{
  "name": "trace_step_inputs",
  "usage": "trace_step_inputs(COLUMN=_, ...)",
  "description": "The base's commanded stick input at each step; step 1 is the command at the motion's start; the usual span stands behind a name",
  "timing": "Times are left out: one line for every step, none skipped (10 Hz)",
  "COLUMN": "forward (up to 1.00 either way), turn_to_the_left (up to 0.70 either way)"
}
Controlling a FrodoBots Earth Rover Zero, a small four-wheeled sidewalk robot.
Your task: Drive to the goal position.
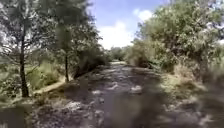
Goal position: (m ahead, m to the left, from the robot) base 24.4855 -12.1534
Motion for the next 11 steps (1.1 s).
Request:
trace_step_inputs(forward=0.85, turn_to_the_left=0.0)
trace_step_inputs(forward=0.85, turn_to_the_left=0.0)
trace_step_inputs(forward=0.85, turn_to_the_left=0.0)
trace_step_inputs(forward=0.85, turn_to_the_left=0.0)
trace_step_inputs(forward=0.85, turn_to_the_left=0.0)
trace_step_inputs(forward=0.85, turn_to_the_left=0.0)
trace_step_inputs(forward=0.85, turn_to_the_left=0.0)
trace_step_inputs(forward=0.85, turn_to_the_left=0.0)
trace_step_inputs(forward=0.85, turn_to_the_left=0.0)
trace_step_inputs(forward=0.85, turn_to_the_left=0.0)
trace_step_inputs(forward=0.85, turn_to_the_left=0.0)
